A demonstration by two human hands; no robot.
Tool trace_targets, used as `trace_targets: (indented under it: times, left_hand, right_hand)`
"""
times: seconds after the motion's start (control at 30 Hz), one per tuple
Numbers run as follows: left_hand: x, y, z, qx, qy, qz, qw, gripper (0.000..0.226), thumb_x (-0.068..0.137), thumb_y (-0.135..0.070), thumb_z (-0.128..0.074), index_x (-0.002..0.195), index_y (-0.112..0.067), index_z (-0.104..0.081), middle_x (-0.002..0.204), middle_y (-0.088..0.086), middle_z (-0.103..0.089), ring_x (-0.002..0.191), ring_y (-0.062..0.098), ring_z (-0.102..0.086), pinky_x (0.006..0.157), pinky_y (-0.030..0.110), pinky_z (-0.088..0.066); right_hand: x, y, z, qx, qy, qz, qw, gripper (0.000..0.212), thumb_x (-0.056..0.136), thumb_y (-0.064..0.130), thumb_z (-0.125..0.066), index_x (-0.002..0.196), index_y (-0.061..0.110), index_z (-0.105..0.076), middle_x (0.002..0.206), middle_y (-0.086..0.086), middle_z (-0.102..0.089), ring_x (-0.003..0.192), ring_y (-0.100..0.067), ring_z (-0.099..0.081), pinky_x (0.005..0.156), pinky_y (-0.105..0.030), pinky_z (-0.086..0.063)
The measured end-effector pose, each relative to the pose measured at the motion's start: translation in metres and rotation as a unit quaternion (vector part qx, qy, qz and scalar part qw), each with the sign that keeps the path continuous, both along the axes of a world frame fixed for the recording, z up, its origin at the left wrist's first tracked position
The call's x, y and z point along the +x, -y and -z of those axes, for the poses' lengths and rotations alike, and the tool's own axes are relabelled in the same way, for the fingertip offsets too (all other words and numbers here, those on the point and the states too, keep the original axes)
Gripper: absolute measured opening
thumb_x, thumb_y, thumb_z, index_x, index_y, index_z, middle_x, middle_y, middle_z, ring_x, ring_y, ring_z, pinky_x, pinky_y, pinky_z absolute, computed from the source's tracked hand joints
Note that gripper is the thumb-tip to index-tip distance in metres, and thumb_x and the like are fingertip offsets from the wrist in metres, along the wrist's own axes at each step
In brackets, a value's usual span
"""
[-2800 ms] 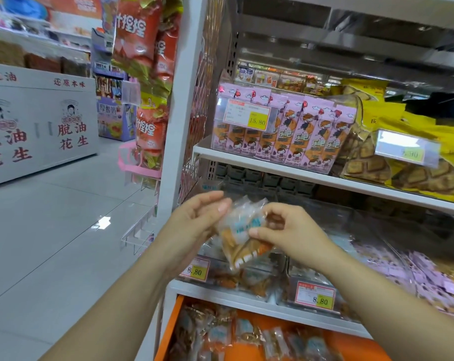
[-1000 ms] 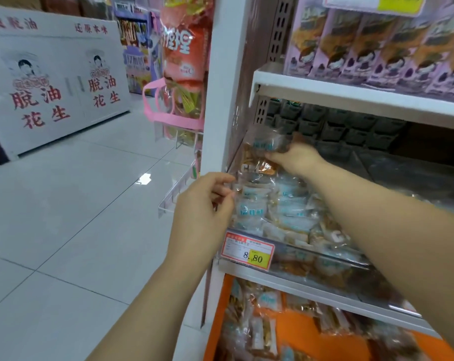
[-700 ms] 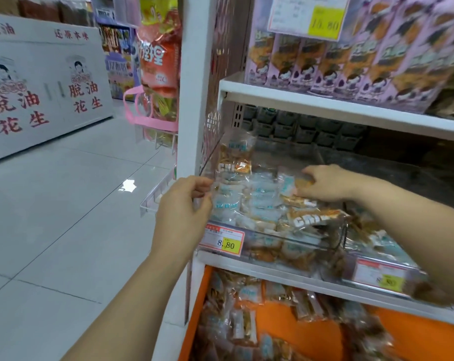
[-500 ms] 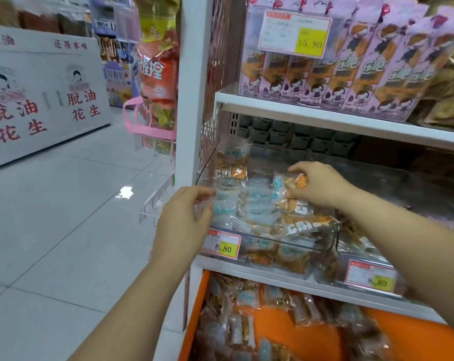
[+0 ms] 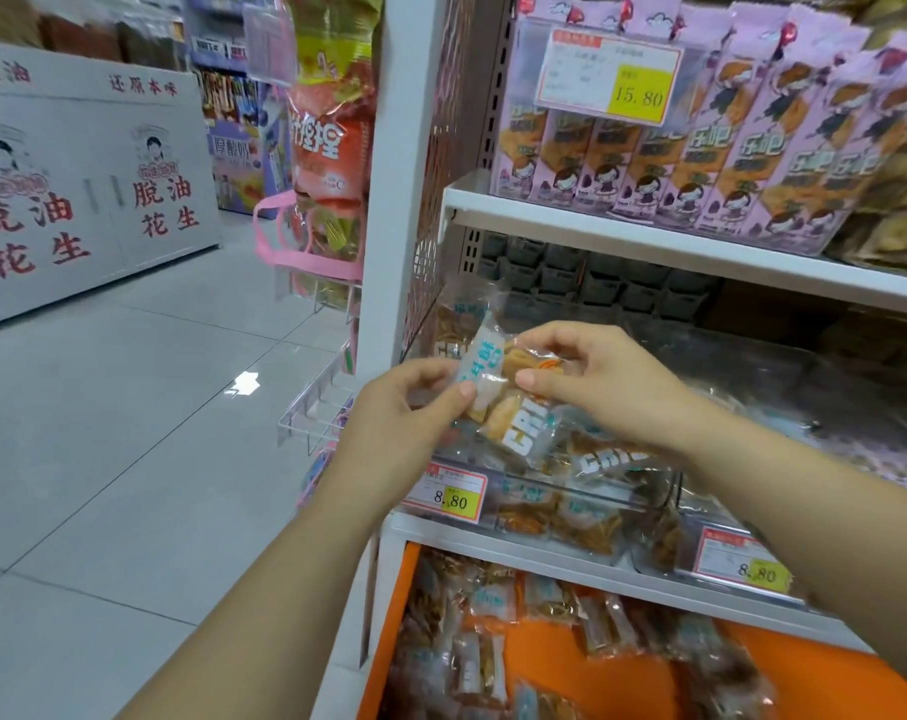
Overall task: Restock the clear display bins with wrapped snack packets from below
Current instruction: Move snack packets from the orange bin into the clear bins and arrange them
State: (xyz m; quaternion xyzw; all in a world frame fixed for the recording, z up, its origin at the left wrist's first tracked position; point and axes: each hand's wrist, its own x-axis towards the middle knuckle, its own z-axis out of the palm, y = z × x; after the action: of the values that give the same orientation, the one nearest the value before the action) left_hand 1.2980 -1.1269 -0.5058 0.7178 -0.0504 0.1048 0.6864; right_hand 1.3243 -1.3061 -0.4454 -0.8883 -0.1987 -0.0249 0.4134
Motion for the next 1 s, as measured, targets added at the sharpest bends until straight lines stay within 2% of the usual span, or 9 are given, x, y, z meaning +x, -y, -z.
trace_targets:
  times: [0.1, 0.2, 0.3, 0.4, 0.5, 0.6, 0.77, 0.9, 1.0]
  left_hand:
    - [-0.001, 0.003, 0.002, -0.003, -0.012, 0.007, 1.0, 0.007, 0.088, -0.015, -0.066, 0.094, -0.017, -0.068, 0.091, -0.003, -0.071, 0.081, 0.012, -0.07, 0.072, 0.029, -0.059]
    - [0.001, 0.004, 0.006, 0.015, -0.022, -0.029, 0.999, 0.006, 0.088, -0.012, -0.066, 0.085, -0.017, -0.064, 0.087, 0.002, -0.071, 0.08, 0.016, -0.069, 0.073, 0.032, -0.059]
    - [0.002, 0.004, 0.007, -0.005, -0.025, -0.052, 0.998, 0.01, 0.088, -0.012, -0.066, 0.082, -0.018, -0.06, 0.09, 0.005, -0.07, 0.081, 0.016, -0.069, 0.07, 0.033, -0.059]
    - [0.004, 0.005, 0.007, -0.052, -0.036, -0.064, 0.996, 0.013, 0.087, -0.01, -0.067, 0.081, -0.017, -0.058, 0.089, 0.006, -0.069, 0.074, 0.015, -0.067, 0.06, 0.024, -0.056]
    - [0.008, 0.005, 0.008, -0.087, -0.061, -0.067, 0.992, 0.014, 0.086, -0.011, -0.069, 0.084, -0.016, -0.056, 0.094, 0.01, -0.068, 0.081, 0.022, -0.07, 0.066, 0.03, -0.058]
    - [0.008, 0.006, 0.008, -0.134, -0.097, -0.039, 0.985, 0.016, 0.088, -0.01, -0.066, 0.096, -0.018, -0.055, 0.101, 0.008, -0.065, 0.084, 0.022, -0.07, 0.064, 0.027, -0.057]
    - [-0.001, 0.011, -0.001, -0.233, -0.169, 0.072, 0.955, 0.02, 0.094, -0.015, -0.057, 0.112, -0.01, -0.064, 0.09, 0.008, -0.071, 0.078, 0.018, -0.068, 0.063, 0.028, -0.058]
    - [-0.007, 0.012, -0.006, -0.346, -0.217, 0.108, 0.906, 0.019, 0.094, -0.021, -0.055, 0.102, -0.007, -0.065, 0.081, 0.007, -0.072, 0.071, 0.018, -0.071, 0.058, 0.034, -0.059]
    - [-0.009, 0.006, -0.006, -0.371, -0.199, 0.138, 0.896, 0.041, 0.085, -0.043, -0.056, 0.107, -0.01, -0.065, 0.093, 0.007, -0.073, 0.088, 0.021, -0.071, 0.07, 0.036, -0.061]
  right_hand:
    - [-0.002, 0.02, -0.009, -0.12, -0.024, -0.026, 0.992, 0.053, 0.081, 0.032, -0.071, 0.13, 0.024, -0.052, 0.128, 0.005, -0.059, 0.108, 0.001, -0.058, 0.092, -0.01, -0.043]
    - [-0.004, 0.045, -0.015, -0.397, -0.057, -0.019, 0.916, 0.088, 0.07, 0.055, -0.073, 0.144, 0.03, -0.033, 0.145, 0.012, -0.039, 0.131, -0.007, -0.038, 0.107, -0.023, -0.029]
    - [-0.007, 0.054, -0.005, -0.546, -0.053, 0.003, 0.836, 0.072, 0.071, 0.053, -0.074, 0.134, 0.034, -0.045, 0.13, 0.007, -0.054, 0.116, -0.014, -0.049, 0.099, -0.032, -0.041]
    - [-0.01, 0.056, -0.002, -0.524, 0.046, 0.041, 0.849, 0.021, 0.084, 0.035, -0.063, 0.105, 0.034, -0.062, 0.096, 0.011, -0.064, 0.092, -0.012, -0.059, 0.074, -0.027, -0.046]
    - [-0.013, 0.058, -0.008, -0.442, 0.152, 0.124, 0.875, 0.013, 0.088, 0.029, -0.057, 0.098, 0.033, -0.064, 0.087, 0.009, -0.064, 0.087, -0.016, -0.061, 0.067, -0.03, -0.046]
    - [-0.02, 0.052, -0.005, -0.273, 0.234, 0.169, 0.918, 0.012, 0.086, 0.023, -0.06, 0.093, 0.032, -0.065, 0.082, 0.013, -0.061, 0.077, -0.01, -0.054, 0.062, -0.03, -0.042]
    - [-0.031, 0.024, 0.02, -0.137, 0.453, 0.009, 0.881, 0.021, 0.077, 0.007, -0.062, 0.097, 0.007, -0.07, 0.101, -0.002, -0.069, 0.1, -0.017, -0.058, 0.092, -0.029, -0.046]
    - [-0.027, 0.02, 0.048, -0.204, 0.422, -0.067, 0.881, 0.025, 0.083, 0.013, -0.055, 0.103, 0.006, -0.068, 0.122, -0.006, -0.063, 0.124, -0.022, -0.046, 0.112, -0.023, -0.029]
    - [-0.026, 0.021, 0.051, -0.211, 0.405, -0.069, 0.887, 0.03, 0.088, 0.018, -0.051, 0.111, 0.008, -0.067, 0.127, -0.006, -0.06, 0.127, -0.021, -0.043, 0.113, -0.02, -0.024]
